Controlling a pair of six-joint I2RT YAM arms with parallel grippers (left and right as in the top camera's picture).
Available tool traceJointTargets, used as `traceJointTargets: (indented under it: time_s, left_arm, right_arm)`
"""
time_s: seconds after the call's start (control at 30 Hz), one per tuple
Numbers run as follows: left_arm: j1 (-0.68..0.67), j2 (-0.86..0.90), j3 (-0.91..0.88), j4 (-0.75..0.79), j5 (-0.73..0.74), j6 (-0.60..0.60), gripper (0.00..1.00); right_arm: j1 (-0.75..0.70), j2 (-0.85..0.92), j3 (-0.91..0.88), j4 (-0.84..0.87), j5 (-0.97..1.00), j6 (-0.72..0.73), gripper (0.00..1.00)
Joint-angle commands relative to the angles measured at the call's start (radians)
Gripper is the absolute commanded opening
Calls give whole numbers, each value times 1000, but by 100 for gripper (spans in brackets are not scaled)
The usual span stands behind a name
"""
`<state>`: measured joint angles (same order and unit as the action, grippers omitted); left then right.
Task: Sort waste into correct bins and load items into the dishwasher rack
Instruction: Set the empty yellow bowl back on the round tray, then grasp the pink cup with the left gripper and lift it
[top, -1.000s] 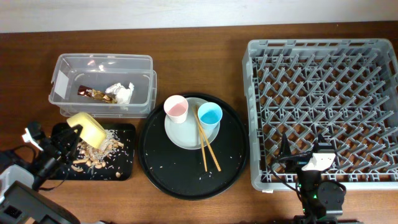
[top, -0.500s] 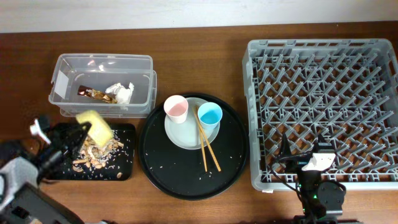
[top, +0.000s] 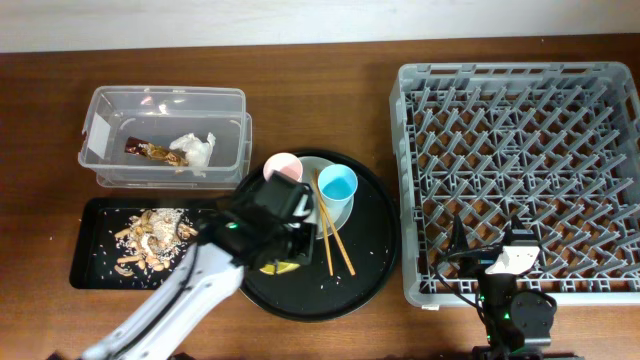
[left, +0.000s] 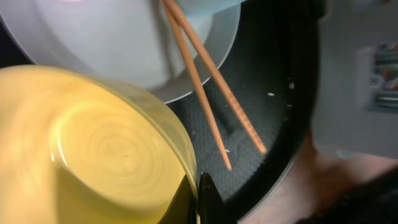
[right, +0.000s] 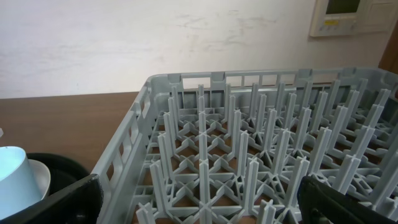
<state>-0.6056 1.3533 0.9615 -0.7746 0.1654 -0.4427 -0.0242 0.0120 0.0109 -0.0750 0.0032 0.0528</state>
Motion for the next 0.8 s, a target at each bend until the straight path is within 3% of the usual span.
traceJointTargets:
  time_s: [0.0, 0.07, 0.1, 0.13, 0.23, 0.33, 0.4, 0.5, 0.63, 0.77]
  left_arm:
    - [-92, 133, 5, -2, -35, -43, 1]
    - [-99, 181, 5, -13, -32, -43, 2]
    - [-99, 185, 5, -14, -32, -43, 10]
    - [-98, 185, 5, -19, -32, -43, 27]
    - [-97, 185, 8, -53, -24, -42, 45]
    - [-96, 161, 81, -97, -32, -23, 49]
    - [-87, 142, 221, -158, -184, -23, 49]
    - [2, 133, 282, -109, -394, -24, 47]
    - [198, 175, 282, 27, -295, -25, 47]
    - [229, 345, 282, 79, -297, -29, 47]
  right_arm:
    - [5, -6, -5, -5, 11, 8, 98]
    - [5, -6, -5, -5, 11, 8, 98]
    - [5, -6, -5, -5, 11, 8, 98]
    - [5, -6, -5, -5, 11, 8, 98]
    - [5, -6, -5, -5, 11, 8, 98]
    - [5, -6, -5, -5, 11, 8, 98]
    - [5, -6, -5, -5, 11, 8, 98]
    - [5, -6, -5, -5, 11, 8, 98]
    - [5, -6, -5, -5, 11, 8, 98]
    - [5, -6, -5, -5, 11, 8, 98]
